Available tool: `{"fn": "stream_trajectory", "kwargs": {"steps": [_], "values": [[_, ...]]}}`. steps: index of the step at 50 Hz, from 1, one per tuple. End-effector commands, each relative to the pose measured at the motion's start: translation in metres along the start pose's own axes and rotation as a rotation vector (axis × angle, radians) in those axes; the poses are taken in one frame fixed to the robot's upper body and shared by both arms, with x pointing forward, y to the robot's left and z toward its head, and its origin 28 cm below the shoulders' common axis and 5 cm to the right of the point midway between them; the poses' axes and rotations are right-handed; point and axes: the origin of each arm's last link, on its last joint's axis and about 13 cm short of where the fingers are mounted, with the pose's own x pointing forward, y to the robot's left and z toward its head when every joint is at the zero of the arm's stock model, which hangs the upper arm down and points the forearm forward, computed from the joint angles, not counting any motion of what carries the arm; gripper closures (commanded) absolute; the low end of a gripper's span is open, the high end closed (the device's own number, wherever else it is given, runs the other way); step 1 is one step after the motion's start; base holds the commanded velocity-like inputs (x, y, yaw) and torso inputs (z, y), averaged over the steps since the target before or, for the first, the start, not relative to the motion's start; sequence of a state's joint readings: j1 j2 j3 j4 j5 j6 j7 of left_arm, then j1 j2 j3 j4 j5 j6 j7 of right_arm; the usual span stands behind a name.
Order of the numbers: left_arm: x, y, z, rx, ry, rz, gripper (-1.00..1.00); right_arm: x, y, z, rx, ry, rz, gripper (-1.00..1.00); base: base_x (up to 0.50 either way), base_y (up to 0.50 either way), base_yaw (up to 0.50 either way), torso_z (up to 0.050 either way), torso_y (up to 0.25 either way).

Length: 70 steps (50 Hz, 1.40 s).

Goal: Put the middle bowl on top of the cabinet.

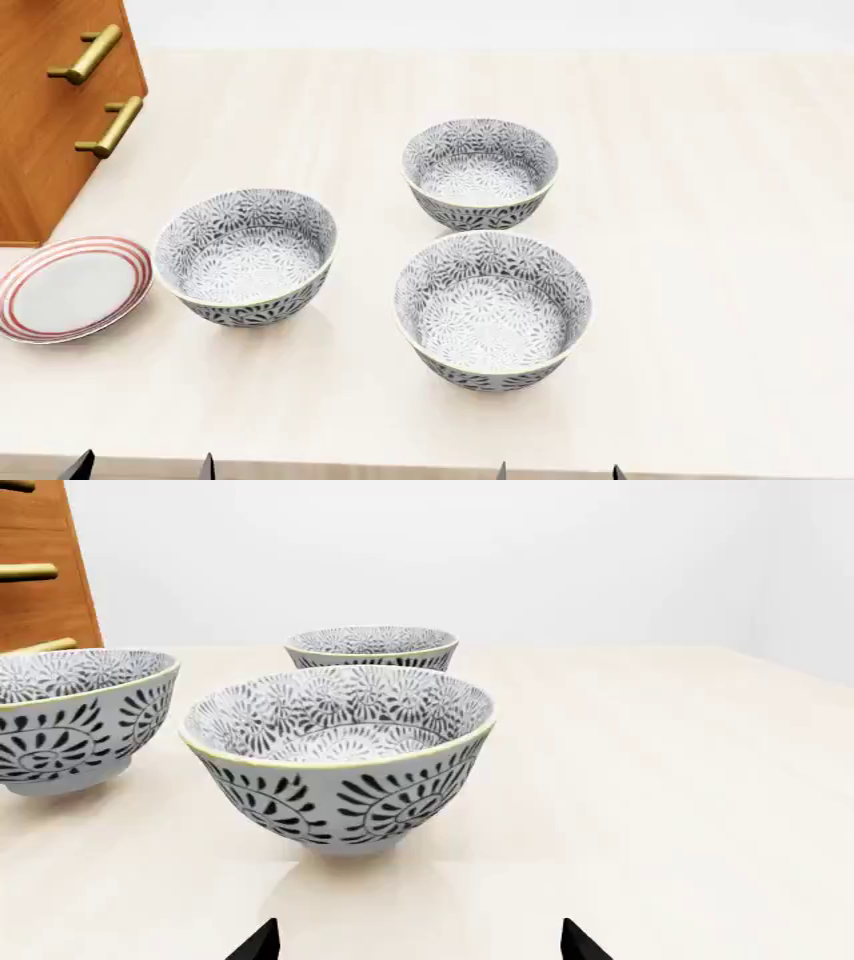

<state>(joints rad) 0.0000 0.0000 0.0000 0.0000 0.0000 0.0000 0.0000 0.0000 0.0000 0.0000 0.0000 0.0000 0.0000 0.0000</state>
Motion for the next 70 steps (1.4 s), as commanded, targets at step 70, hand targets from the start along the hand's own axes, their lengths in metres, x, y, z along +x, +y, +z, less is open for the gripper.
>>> {"fn": "stream_trajectory", "kwargs": {"steps": [70], "values": [[-0.034,0.008,0.115,-0.071,-0.344,0.132,-1.00,-0.118,-0.055,0.104,-0.142,-0.474,-0.505,-1.00,0.00,0.15,0.00,0.000,0.000]]}}
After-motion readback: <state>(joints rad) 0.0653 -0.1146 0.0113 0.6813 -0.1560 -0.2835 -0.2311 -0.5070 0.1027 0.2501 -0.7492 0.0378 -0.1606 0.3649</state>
